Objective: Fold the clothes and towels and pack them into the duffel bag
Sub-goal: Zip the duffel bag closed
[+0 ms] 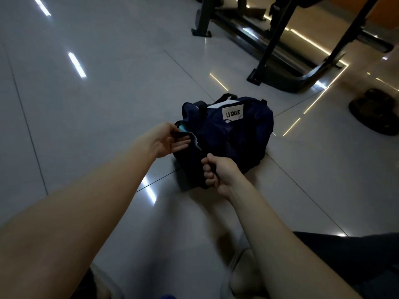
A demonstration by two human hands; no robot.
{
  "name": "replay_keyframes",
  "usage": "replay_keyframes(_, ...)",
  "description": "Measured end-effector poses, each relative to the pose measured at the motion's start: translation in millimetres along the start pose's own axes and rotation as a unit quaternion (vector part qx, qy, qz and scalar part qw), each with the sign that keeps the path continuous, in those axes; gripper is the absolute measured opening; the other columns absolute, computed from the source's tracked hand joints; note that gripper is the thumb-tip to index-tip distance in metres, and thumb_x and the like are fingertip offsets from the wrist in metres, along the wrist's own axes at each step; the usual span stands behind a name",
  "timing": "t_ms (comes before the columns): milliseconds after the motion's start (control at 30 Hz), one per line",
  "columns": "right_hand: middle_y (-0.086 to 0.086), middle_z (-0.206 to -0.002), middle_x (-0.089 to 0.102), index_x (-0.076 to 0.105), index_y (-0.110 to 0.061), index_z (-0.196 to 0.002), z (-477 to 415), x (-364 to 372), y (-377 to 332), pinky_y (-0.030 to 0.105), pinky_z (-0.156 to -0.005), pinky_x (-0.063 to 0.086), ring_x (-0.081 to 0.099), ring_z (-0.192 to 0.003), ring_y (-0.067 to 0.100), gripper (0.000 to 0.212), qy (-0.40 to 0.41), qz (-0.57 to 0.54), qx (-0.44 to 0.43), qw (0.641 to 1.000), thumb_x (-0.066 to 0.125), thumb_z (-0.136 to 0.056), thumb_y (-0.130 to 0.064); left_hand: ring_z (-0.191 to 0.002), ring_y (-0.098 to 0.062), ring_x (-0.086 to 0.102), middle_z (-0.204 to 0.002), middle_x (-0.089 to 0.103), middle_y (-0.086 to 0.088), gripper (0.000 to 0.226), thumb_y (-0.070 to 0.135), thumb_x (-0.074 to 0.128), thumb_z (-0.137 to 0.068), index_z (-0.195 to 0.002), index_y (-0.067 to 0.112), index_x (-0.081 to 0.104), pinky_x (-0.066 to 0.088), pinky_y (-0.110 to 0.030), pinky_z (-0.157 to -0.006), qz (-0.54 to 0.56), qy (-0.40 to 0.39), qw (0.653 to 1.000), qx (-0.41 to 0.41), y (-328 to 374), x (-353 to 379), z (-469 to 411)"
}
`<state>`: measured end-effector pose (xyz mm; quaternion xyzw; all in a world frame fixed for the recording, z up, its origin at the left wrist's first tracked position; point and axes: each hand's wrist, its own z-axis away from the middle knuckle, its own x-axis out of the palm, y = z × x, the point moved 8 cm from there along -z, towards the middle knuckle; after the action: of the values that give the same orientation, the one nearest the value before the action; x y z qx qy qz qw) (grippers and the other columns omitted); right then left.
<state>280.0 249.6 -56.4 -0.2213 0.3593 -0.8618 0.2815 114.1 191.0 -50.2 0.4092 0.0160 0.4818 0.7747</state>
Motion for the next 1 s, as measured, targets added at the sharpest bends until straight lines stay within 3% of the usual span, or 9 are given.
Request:
replay_keyframes(67,-0.002,-0.058,0.041,0.053,-0.011,-0.085,1.0,-2.2,-5.5,0.018,-0.037,0.021,0.03,-0.045,0.008,0.031,-0.008,0.006,-0.01,1.0,0.04,-0.108,-0.026,-0.087,-0.023,0.07,-0.072,0.075,-0.011,0.019,0.009,0.043,-0.101,-0.094,0.003,0.059,0.059,-0.033,-0.082,-0.011,0.005,1.0,0.006,-1.4,-2.4,-2.5)
replay_keyframes(167,-0.003,-0.056,0.037,0.052,-0.012,-0.083,2.4,-6.7,-3.7,0.017,-0.036,0.018,0.027,-0.043,0.006,0.032,-0.028,-0.008,0.009,1.0,0.04,-0.109,-0.027,-0.072,-0.018,0.07,-0.076,0.071,-0.009,0.018,0.015,0.052,-0.101,-0.091,0.005,0.062,0.061,-0.027,-0.06,-0.089,0.04,0.994,0.05,-1.2,-3.6,-4.2)
replay_keyframes(267,-0.005,-0.053,0.033,0.05,-0.013,-0.08,1.2,-12.3,-6.1,0.017,-0.033,0.016,0.023,-0.039,0.005,0.035,-0.046,-0.018,0.032,0.998,0.038,-0.109,-0.028,-0.047,-0.014,0.052,-0.058,0.054,-0.003,0.014,0.009,0.061,-0.095,-0.081,0.008,0.061,0.045,-0.023,-0.042,-0.211,0.004,0.972,0.099,-8.4,12.8,3.3)
replay_keyframes(400,-0.006,-0.051,0.029,0.048,-0.015,-0.076,0.2,-20.7,-14.8,0.017,-0.031,0.016,0.022,-0.036,0.005,0.037,-0.065,-0.015,0.051,0.997,0.038,-0.109,-0.029,-0.051,-0.007,0.055,-0.059,0.06,0.003,0.011,0.01,0.077,-0.086,-0.079,0.008,0.068,0.045,-0.02,-0.051,-0.439,-0.092,0.872,0.194,-17.4,41.1,19.7)
replay_keyframes(500,-0.007,-0.05,0.026,0.047,-0.016,-0.075,1.1,-25.7,-18.3,0.017,-0.03,0.015,0.021,-0.035,0.005,0.037,-0.087,-0.024,0.068,0.994,0.039,-0.108,-0.028,-0.057,-0.006,0.06,-0.067,0.065,0.007,0.015,0.013,0.081,-0.081,-0.082,0.017,0.066,0.047,-0.024,-0.06,-0.473,-0.051,0.822,0.314,-7.9,46.4,28.1)
replay_keyframes(667,-0.007,-0.049,0.026,0.047,-0.015,-0.074,4.8,-27.8,-17.8,0.017,-0.03,0.014,0.022,-0.034,0.005,0.037,-0.125,-0.041,0.099,0.986,0.04,-0.107,-0.029,-0.074,-0.005,0.06,-0.08,0.062,0.011,0.025,0.03,0.081,-0.082,-0.097,0.026,0.061,0.05,-0.023,-0.068,-0.535,0.024,0.734,0.416,-18.7,55.2,44.1)
replay_keyframes(733,-0.006,-0.048,0.027,0.047,-0.015,-0.073,5.1,-28.6,-17.4,0.017,-0.03,0.014,0.022,-0.033,0.005,0.037,-0.137,-0.054,0.109,0.983,0.04,-0.107,-0.029,-0.074,-0.006,0.057,-0.081,0.059,0.012,0.027,0.032,0.08,-0.083,-0.101,0.025,0.061,0.049,-0.025,-0.069,-0.534,0.043,0.712,0.454,-24.0,59.7,47.8)
replay_keyframes(833,-0.006,-0.048,0.027,0.048,-0.014,-0.072,6.3,-26.0,-16.2,0.016,-0.032,0.012,0.022,-0.033,0.005,0.036,-0.155,-0.068,0.12,0.978,0.042,-0.105,-0.028,-0.072,-0.005,0.053,-0.082,0.058,0.013,0.024,0.029,0.079,-0.085,-0.104,0.024,0.066,0.048,-0.024,-0.068,-0.507,0.068,0.705,0.492,-25.0,62.9,49.3)
replay_keyframes(1000,-0.006,-0.048,0.028,0.049,-0.013,-0.07,1.8,-20.9,-20.2,0.016,-0.031,0.013,0.023,-0.033,0.005,0.031,-0.169,-0.087,0.108,0.976,0.048,-0.098,-0.029,-0.07,-0.01,0.058,-0.082,0.066,0.005,0.008,0.018,0.071,-0.09,-0.093,0.015,0.078,0.052,-0.033,-0.067,-0.491,0.061,0.683,0.538,-20.9,79.8,53.6)
